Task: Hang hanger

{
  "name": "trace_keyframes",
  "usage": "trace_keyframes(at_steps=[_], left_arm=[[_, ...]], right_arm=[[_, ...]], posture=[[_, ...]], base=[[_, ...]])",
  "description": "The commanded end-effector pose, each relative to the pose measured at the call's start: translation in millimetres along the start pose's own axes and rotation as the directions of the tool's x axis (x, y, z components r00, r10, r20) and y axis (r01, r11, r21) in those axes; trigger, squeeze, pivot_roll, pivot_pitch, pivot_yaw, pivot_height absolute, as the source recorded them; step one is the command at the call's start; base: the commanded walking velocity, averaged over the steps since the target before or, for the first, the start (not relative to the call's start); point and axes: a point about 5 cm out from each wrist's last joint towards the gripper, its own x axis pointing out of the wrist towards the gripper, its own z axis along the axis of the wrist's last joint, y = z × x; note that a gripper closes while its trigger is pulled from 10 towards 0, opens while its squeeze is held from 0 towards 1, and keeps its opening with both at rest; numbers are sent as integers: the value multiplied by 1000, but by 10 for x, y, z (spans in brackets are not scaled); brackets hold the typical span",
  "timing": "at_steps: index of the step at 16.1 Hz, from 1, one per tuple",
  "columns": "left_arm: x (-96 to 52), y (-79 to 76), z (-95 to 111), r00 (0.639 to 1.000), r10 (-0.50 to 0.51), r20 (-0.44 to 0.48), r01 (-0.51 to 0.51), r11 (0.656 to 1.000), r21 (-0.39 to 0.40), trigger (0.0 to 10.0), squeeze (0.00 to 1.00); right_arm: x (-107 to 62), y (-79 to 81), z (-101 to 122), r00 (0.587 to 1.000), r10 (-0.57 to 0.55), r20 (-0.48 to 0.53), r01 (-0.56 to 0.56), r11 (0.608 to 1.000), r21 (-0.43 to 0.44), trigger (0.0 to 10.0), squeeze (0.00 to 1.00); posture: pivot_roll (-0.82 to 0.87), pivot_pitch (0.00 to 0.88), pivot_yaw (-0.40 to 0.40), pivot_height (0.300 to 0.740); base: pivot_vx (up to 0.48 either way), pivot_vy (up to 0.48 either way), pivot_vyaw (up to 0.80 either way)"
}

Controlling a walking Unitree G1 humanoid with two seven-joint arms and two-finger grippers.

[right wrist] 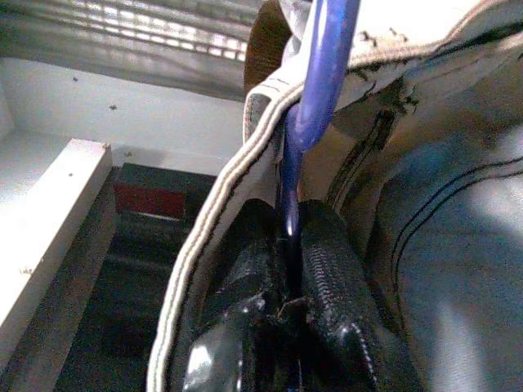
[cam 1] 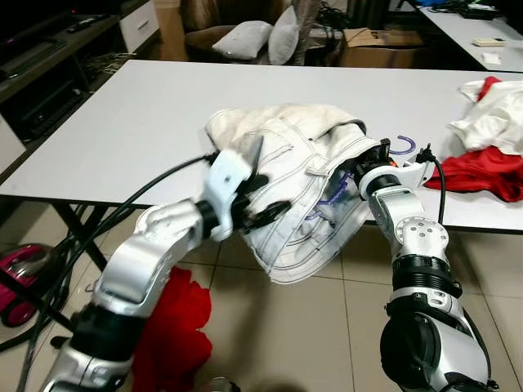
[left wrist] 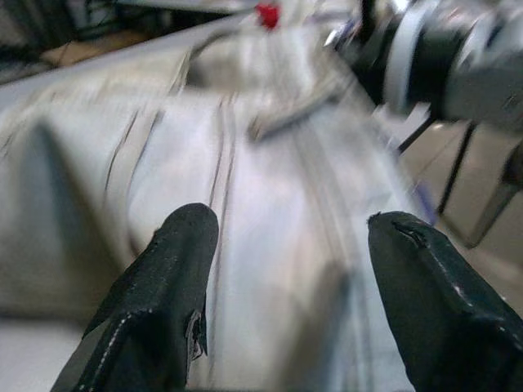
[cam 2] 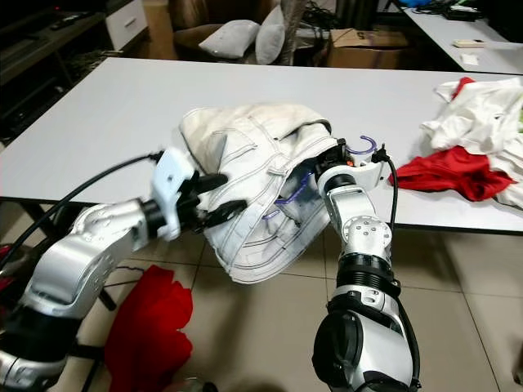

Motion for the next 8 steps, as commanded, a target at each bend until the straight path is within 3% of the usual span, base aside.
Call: trace_keyframes(at_steps=[1,2,3,4,5,8], left_arm=[[30,-98,30,1000,0,19,0,1000,-27,10000,1000],[51,-160,40,999,-3,38,6,996,-87,10000,1000],[66,-215,8,1000,-7,14,8,998,-68,10000,608],[79,-254,-54,1000,0,-24,0,999,-32,10000,129],[98,-261,-118,998,37,-57,-38,999,-8,10000,0],[130,-243,-237,979,155,-131,-152,988,38,10000,0]], right_arm=[[35,146,46,998,47,30,-47,999,5,10000,0],[40,142,51,998,42,39,-43,999,15,10000,0],[44,145,52,998,43,40,-44,999,16,10000,0],[49,152,51,998,46,42,-47,999,19,10000,0],[55,159,51,998,45,46,-47,999,24,10000,0],[67,184,58,997,48,55,-50,998,27,10000,0]], posture=[[69,0,15,740],[70,0,14,740],[70,0,12,740],[69,0,11,740],[68,0,10,740],[64,0,13,740]], base=[[0,0,0],[0,0,0],[0,0,0],[0,0,0],[0,0,0],[0,0,0]])
